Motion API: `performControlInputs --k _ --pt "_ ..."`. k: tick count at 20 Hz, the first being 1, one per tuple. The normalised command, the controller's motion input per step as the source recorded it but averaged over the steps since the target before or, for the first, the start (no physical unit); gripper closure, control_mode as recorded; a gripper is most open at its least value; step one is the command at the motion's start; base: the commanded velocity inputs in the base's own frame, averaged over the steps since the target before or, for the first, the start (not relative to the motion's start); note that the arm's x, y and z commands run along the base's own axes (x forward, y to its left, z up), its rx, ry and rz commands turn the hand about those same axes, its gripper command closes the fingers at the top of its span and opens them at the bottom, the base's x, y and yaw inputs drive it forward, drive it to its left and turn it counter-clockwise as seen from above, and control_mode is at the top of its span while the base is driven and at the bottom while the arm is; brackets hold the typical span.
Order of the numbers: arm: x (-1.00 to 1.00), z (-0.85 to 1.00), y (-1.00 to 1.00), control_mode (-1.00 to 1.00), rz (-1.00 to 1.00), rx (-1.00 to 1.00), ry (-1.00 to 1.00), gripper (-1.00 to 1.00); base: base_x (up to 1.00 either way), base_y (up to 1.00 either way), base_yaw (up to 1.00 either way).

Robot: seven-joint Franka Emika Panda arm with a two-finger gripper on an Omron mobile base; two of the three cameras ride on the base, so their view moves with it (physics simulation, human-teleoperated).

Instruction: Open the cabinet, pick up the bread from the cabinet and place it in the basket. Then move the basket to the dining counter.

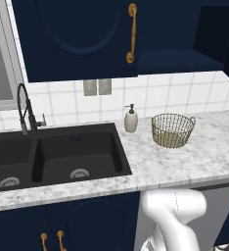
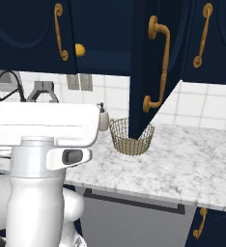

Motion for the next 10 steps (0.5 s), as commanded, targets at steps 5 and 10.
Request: performControlInputs --k 5,10 --pt "0.27 0.00 1.00 -1.00 -0.08 -0.15 -0.02 1.00 0.00 0.00 0.00" --pt "0.73 -0.31 1.00 -1.00 0.00 -0.08 0.32 1.00 0.00 0.00 0.00"
